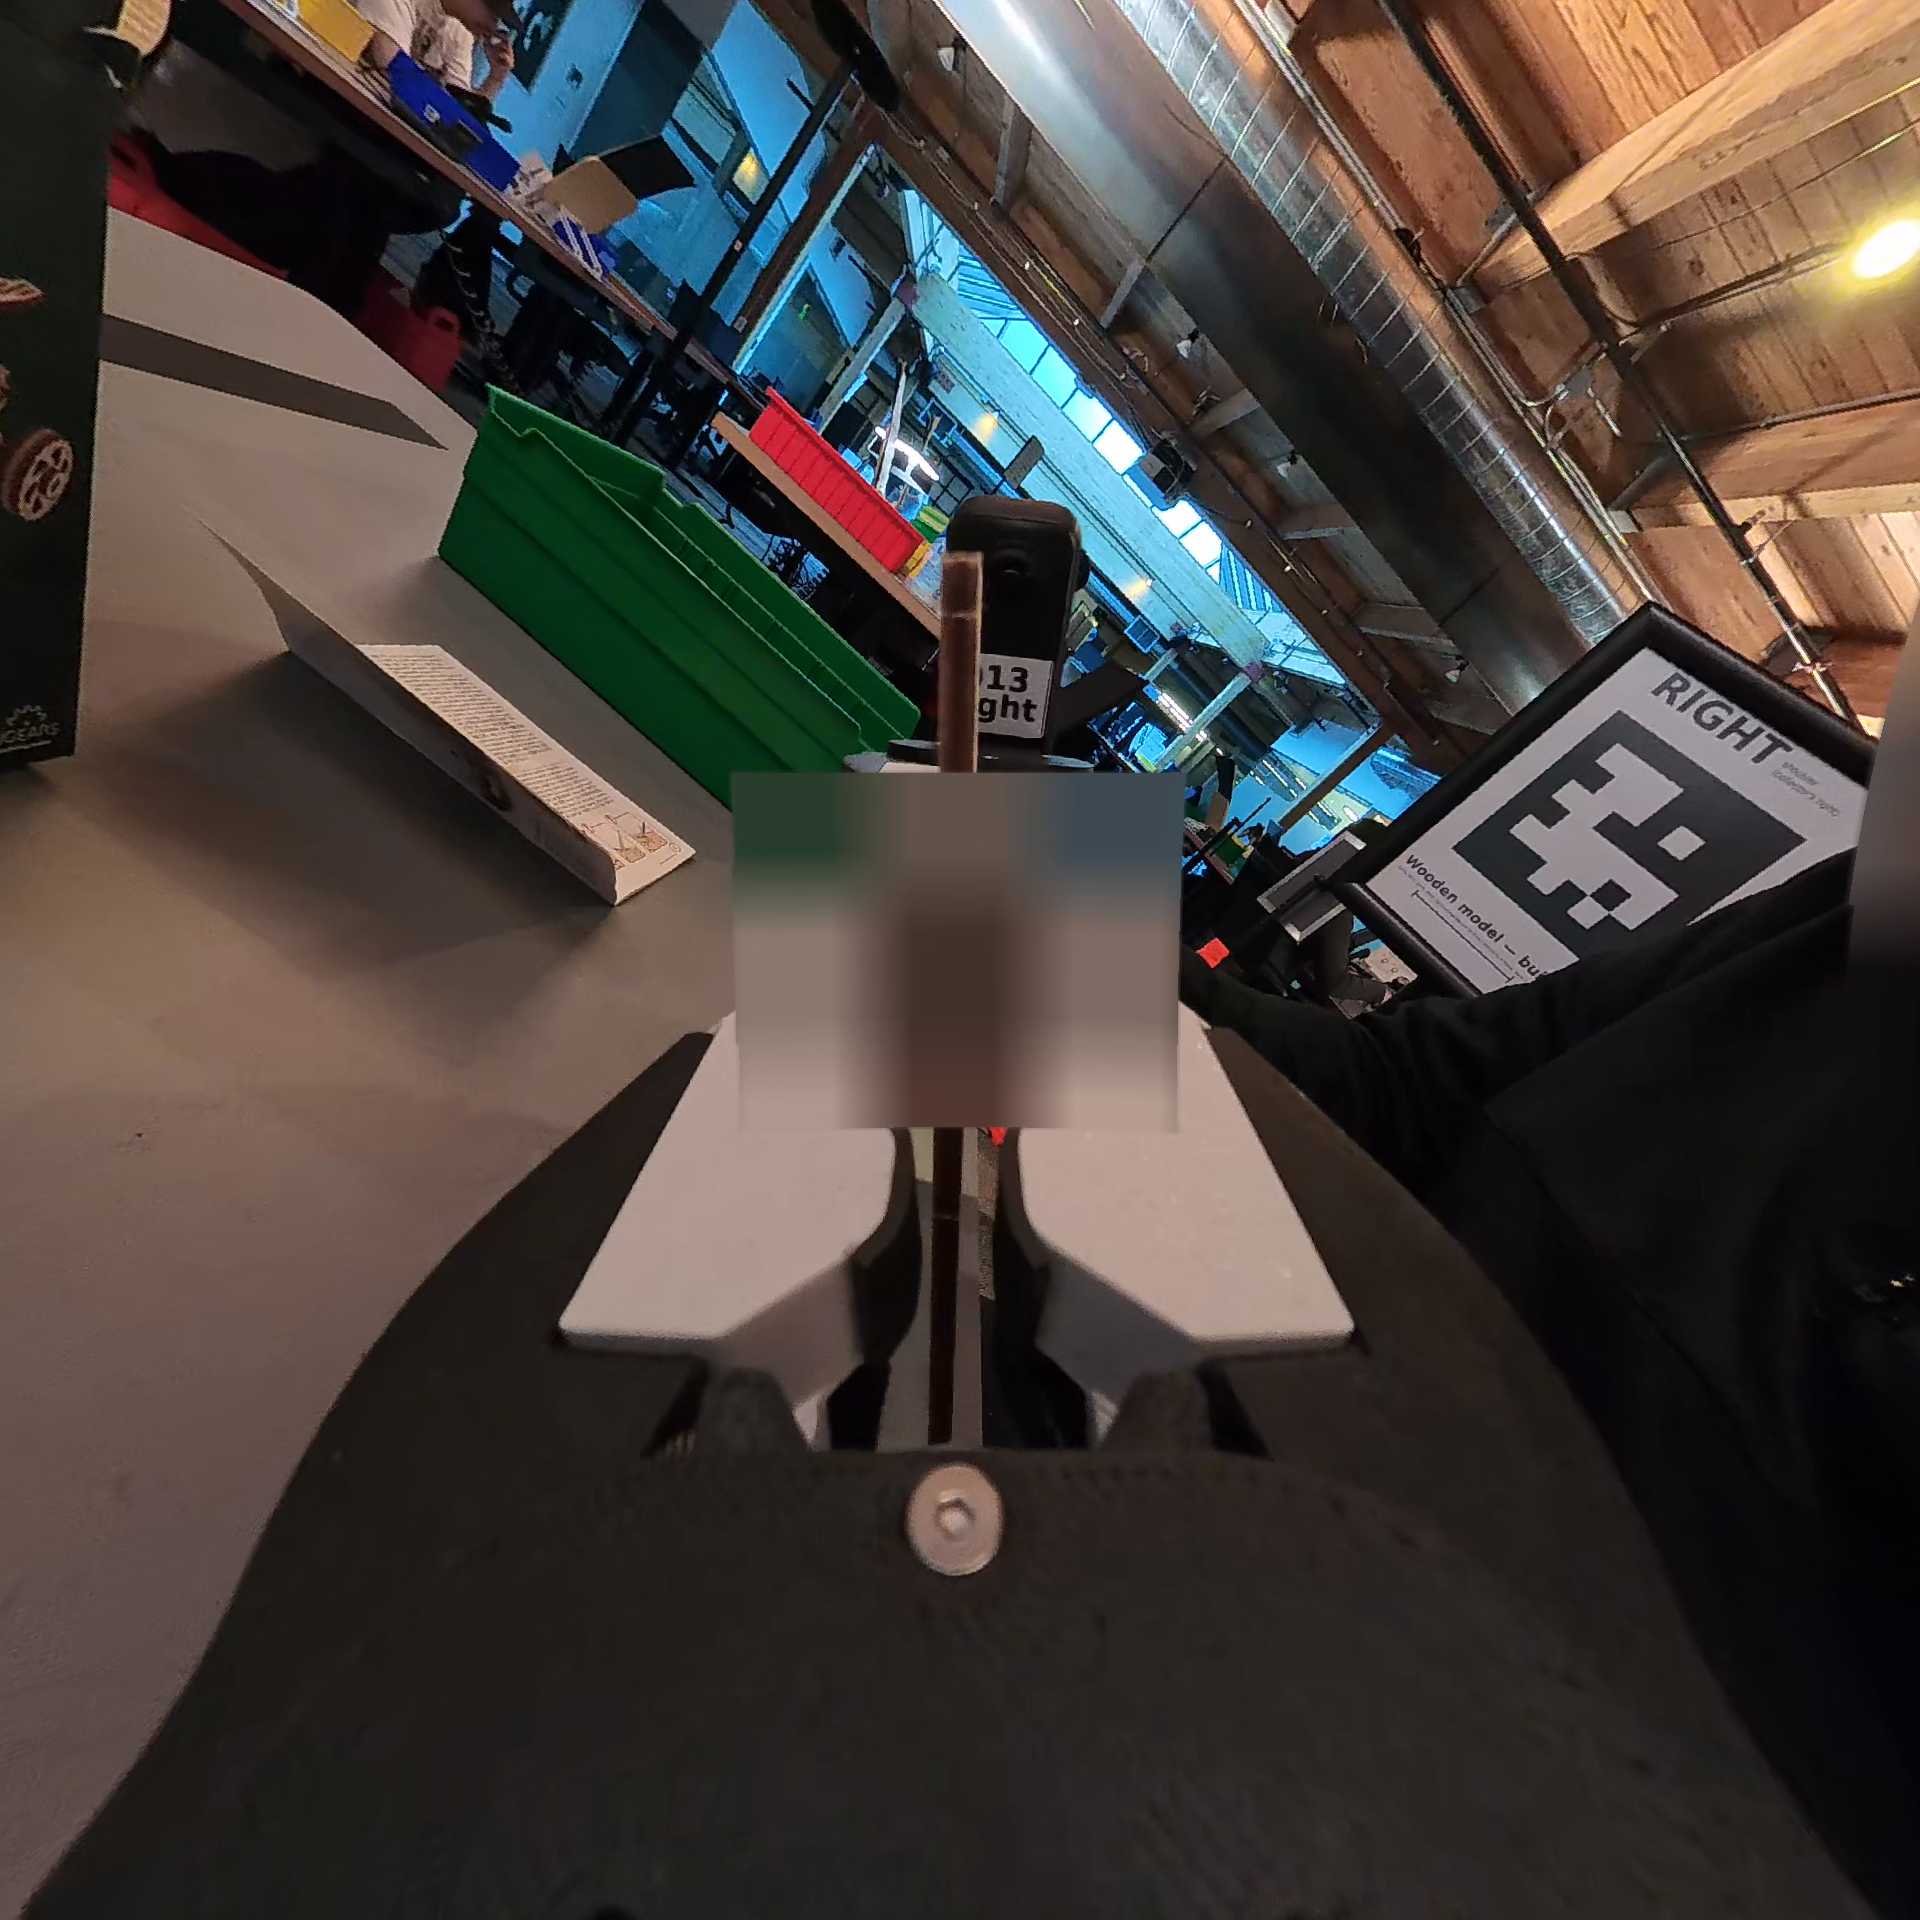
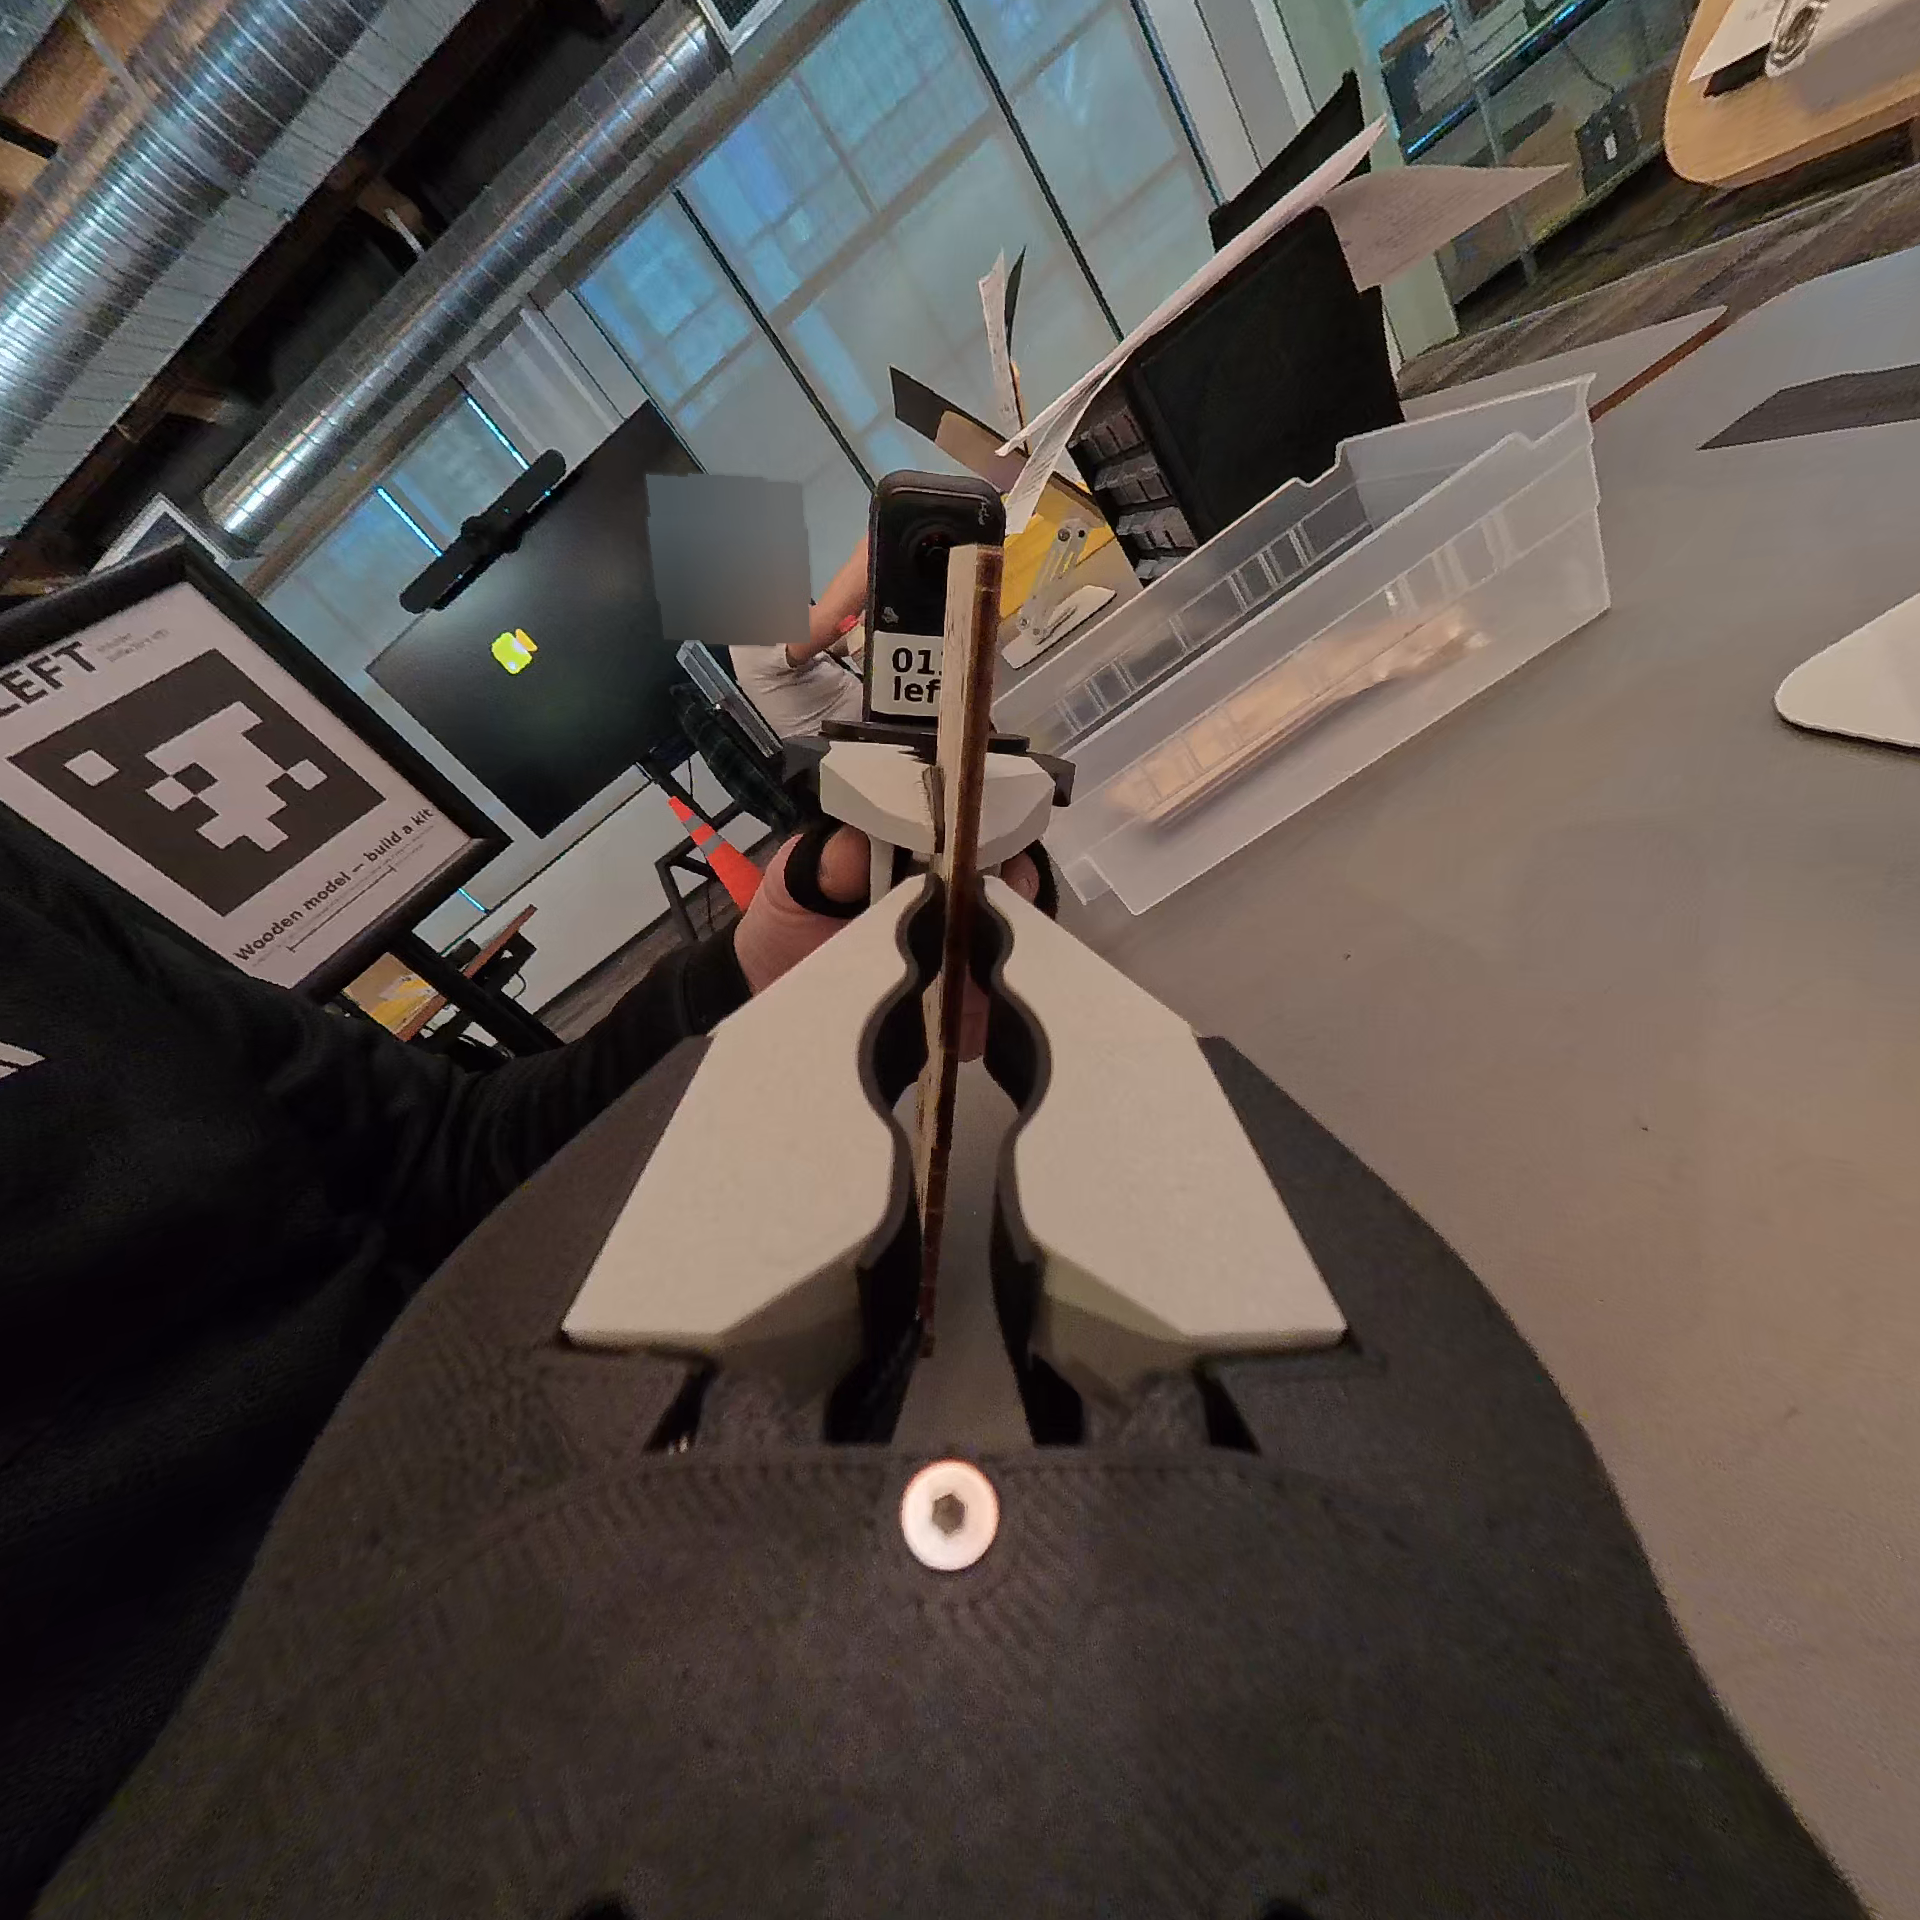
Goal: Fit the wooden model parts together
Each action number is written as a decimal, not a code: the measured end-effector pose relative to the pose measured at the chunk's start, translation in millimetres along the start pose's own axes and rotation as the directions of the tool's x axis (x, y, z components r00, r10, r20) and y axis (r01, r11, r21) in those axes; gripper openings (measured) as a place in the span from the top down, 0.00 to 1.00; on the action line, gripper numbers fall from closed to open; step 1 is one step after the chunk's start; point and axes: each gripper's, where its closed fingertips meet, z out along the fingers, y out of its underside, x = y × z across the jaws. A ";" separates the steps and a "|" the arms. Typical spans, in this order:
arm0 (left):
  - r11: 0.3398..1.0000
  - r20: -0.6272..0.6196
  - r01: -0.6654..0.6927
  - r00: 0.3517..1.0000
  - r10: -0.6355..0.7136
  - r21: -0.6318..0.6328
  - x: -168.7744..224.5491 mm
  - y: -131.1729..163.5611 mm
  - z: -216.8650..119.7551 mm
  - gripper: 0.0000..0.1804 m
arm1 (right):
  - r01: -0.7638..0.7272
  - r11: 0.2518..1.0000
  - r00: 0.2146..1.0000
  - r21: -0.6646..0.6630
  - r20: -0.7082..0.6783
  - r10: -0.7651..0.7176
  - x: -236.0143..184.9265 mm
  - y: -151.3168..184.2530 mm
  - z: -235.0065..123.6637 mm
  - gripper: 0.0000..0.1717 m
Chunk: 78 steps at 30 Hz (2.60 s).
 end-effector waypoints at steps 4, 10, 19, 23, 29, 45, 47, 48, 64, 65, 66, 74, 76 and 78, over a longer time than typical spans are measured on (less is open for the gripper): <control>1.000 0.003 0.008 1.000 -0.008 0.001 -2.4 1.0 -0.2 0.99 | -0.004 1.000 1.000 0.002 -0.012 0.004 2.6 1.1 0.3 0.99; 0.999 0.043 0.036 0.998 -0.037 0.006 -15.5 0.6 -9.3 0.99 | 0.026 0.999 0.992 -0.044 -0.119 -0.031 17.3 8.9 1.3 0.94; 0.997 0.284 0.081 0.956 -0.073 -0.018 -77.6 12.4 -50.7 0.99 | 0.217 0.933 0.859 -0.287 -0.397 -0.322 44.7 14.3 -43.6 0.81; 0.995 0.373 0.096 0.925 -0.074 -0.040 -101.9 21.3 -63.4 0.99 | 0.277 0.898 0.739 -0.341 -0.522 -0.427 60.3 9.8 -97.3 0.82; 0.993 0.467 0.074 0.884 -0.023 -0.089 -123.6 23.4 -71.9 0.97 | 0.237 0.872 0.564 -0.428 -0.670 -0.482 106.3 16.4 -166.3 0.78; 0.964 0.588 0.038 0.798 0.130 -0.264 -151.5 42.4 -63.5 0.79 | 0.040 0.753 0.624 -0.657 -0.572 -0.533 154.9 74.8 -167.5 0.88; 0.967 0.593 0.043 0.797 0.118 -0.251 -153.2 42.8 -64.9 0.79 | 0.059 0.766 0.615 -0.640 -0.582 -0.532 152.0 66.2 -167.6 0.88; 0.969 0.589 0.047 0.801 0.108 -0.242 -152.9 43.0 -65.1 0.80 | 0.071 0.770 0.605 -0.634 -0.587 -0.538 152.1 61.4 -167.7 0.88; 0.977 0.552 0.054 0.831 0.070 -0.205 -141.6 46.4 -62.4 0.84 | 0.035 0.685 0.735 -0.727 -0.446 -0.510 123.8 105.1 -136.2 0.94; 0.978 0.548 0.054 0.834 0.067 -0.200 -140.6 46.4 -61.6 0.84 | 0.037 0.682 0.737 -0.730 -0.441 -0.513 121.8 106.6 -135.7 0.94; 0.980 0.544 0.051 0.837 0.064 -0.194 -139.7 45.9 -61.2 0.85 | 0.041 0.678 0.736 -0.734 -0.437 -0.517 120.3 107.6 -135.7 0.93; 0.990 0.498 0.050 0.867 0.022 -0.131 -130.1 39.3 -58.9 0.91 | 0.067 0.694 0.732 -0.716 -0.438 -0.523 107.3 103.5 -134.3 0.92; 0.991 0.496 0.043 0.868 0.025 -0.126 -129.1 38.0 -58.8 0.91 | 0.079 0.698 0.726 -0.712 -0.439 -0.529 102.3 99.9 -133.1 0.92; 0.991 0.491 0.037 0.871 0.029 -0.125 -128.1 37.4 -58.5 0.92 | 0.097 0.702 0.721 -0.705 -0.436 -0.538 96.4 95.0 -131.2 0.92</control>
